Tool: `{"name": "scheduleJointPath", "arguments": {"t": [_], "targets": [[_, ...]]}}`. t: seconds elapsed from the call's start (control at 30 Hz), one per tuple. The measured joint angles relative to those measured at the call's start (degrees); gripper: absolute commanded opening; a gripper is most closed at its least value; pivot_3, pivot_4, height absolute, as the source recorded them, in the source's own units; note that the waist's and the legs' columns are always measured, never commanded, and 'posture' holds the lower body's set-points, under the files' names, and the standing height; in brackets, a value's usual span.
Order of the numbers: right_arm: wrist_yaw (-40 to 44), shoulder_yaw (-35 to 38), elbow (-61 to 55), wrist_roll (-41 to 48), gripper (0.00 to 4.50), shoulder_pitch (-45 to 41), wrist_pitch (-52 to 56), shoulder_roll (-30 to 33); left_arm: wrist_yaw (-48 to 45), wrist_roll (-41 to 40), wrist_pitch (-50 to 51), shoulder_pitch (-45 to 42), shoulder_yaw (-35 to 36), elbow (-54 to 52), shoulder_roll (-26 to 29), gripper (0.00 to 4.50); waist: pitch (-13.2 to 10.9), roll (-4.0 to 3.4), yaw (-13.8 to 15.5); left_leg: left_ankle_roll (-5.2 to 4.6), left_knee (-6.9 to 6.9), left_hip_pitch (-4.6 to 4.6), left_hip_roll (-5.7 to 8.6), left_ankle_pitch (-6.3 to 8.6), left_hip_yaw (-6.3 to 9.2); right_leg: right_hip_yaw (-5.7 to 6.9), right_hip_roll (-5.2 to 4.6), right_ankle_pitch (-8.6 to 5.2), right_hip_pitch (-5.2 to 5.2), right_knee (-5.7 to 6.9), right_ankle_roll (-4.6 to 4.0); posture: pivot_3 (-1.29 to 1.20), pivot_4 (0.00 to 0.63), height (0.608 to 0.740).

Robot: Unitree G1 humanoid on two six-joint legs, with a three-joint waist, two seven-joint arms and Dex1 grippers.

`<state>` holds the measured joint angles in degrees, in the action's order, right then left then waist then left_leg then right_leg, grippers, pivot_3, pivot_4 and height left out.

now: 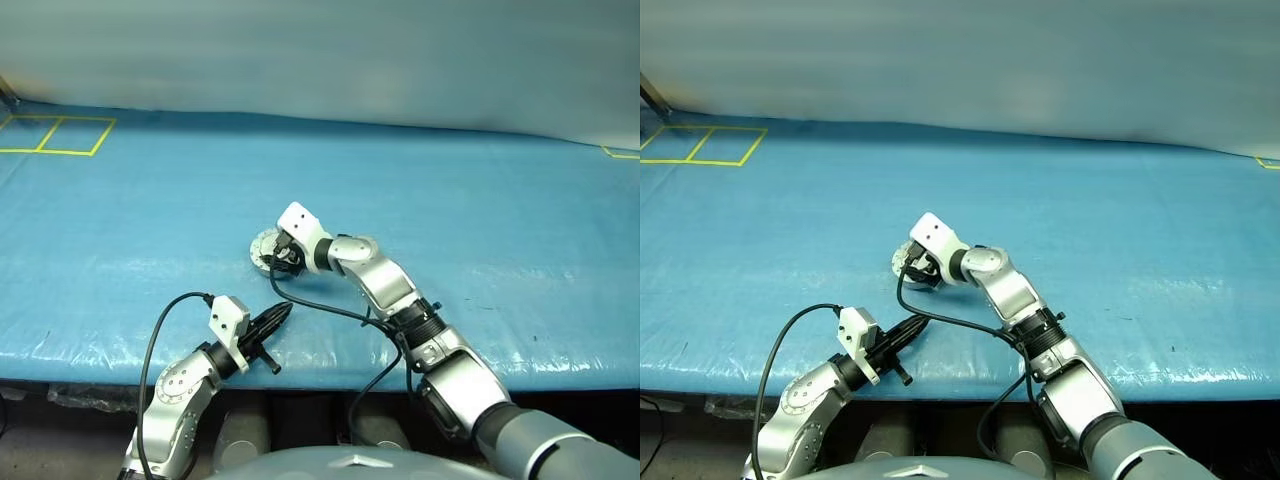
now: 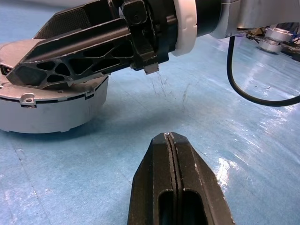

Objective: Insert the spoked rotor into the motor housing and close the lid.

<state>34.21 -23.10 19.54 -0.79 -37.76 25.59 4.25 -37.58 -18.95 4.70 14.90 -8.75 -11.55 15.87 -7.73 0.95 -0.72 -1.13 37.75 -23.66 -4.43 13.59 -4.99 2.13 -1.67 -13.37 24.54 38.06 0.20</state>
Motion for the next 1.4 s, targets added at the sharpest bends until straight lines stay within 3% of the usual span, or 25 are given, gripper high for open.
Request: {"name": "scheduleJointPath", "arguments": {"t": [0.67,1.0,1.4], "targets": [[4.19,1.16,2.77,0.24,3.27,-1.82,0.39,-0.23,0.05,0.0,0.0,0.18,-0.43,0.0,0.04,0.0,0.01,-0.03,-0.14,-0.08,-0.34,-0.06,0.04,0.06,-0.12,-0.07,0.0,0.02,-0.09,-0.16,-0.11,0.0,0.15,0.74],[6.36,-0.03,8.16,-1.41,3.27,-0.78,-15.2,0.45,0.04,0.0,0.0,0.0,-0.45,0.0,0.11,0.0,-0.01,-0.06,-0.78,-0.07,-0.38,-0.01,-0.02,0.05,-0.16,-0.1,0.09,-0.09,-0.08,-0.15,-0.03,0.0,0.15,0.74],[5.86,0.79,10.36,-2.22,3.27,-2.0,-13.67,-1.2,0.03,-0.01,0.0,-0.27,-0.45,0.0,0.18,0.0,0.0,-0.07,-0.86,-0.06,-0.38,0.15,-0.04,0.04,-0.19,-0.19,0.09,-0.07,-0.12,-0.09,-0.04,0.0,0.15,0.74]]}}
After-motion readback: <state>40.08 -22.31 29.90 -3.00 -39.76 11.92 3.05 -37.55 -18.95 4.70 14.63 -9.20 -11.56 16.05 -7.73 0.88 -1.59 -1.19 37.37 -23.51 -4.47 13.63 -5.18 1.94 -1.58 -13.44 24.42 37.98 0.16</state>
